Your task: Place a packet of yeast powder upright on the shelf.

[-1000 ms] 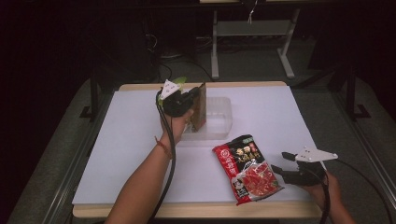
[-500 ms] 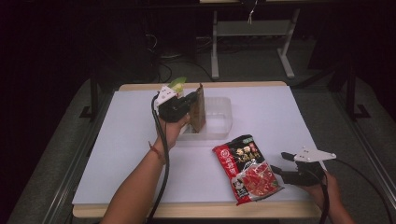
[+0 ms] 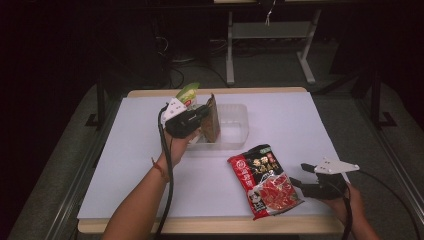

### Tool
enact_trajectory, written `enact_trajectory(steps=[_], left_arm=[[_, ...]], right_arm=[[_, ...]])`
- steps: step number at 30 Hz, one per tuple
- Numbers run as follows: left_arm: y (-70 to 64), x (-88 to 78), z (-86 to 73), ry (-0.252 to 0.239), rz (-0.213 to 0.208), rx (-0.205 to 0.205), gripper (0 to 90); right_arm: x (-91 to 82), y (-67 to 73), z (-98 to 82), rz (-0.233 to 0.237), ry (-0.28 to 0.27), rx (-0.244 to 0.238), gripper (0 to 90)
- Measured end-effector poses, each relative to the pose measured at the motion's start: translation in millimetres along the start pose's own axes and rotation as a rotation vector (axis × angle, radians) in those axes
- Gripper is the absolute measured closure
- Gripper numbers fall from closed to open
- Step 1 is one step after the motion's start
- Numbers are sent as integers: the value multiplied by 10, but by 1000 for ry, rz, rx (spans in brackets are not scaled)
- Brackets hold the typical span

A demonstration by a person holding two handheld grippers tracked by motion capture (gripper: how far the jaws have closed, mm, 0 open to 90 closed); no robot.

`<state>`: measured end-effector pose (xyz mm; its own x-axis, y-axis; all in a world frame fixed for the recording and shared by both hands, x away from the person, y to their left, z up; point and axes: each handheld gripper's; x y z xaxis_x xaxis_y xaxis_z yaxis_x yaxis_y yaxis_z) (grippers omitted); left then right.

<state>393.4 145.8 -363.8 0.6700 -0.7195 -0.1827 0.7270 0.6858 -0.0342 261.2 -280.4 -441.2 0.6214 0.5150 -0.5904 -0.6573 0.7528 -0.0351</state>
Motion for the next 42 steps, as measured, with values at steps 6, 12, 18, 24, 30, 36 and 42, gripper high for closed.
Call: enact_trajectory(steps=[6,12,18,24,30,36,42], left_arm=[[-9,-46,1,11,0,27,714],[-35,-109,0,20,-22,51,649],[-64,-171,0,49,-29,88,569],[-111,-260,-25,77,-42,127,508],[-172,-425,-50,83,-72,157,478],[-224,-576,-84,100,-105,191,465],[-277,-672,-167,132,-142,202,461]], right_arm=[[7,4,3,3,5,1,329],[6,2,1,3,5,1,334],[6,8,4,5,4,-1,335],[8,6,1,6,11,0,337],[15,-1,2,9,13,3,350],[10,-11,-3,15,11,13,378],[15,-12,10,12,16,8,385]])
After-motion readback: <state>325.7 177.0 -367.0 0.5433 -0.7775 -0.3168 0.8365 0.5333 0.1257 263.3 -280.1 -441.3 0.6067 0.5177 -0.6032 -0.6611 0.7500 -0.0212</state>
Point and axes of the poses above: each handheld gripper's, and its own axes: x roughly forward along the jaws, z roughly out of its top, y roughly to its left, and after that the axes turned 1 degree about -z, right-handed
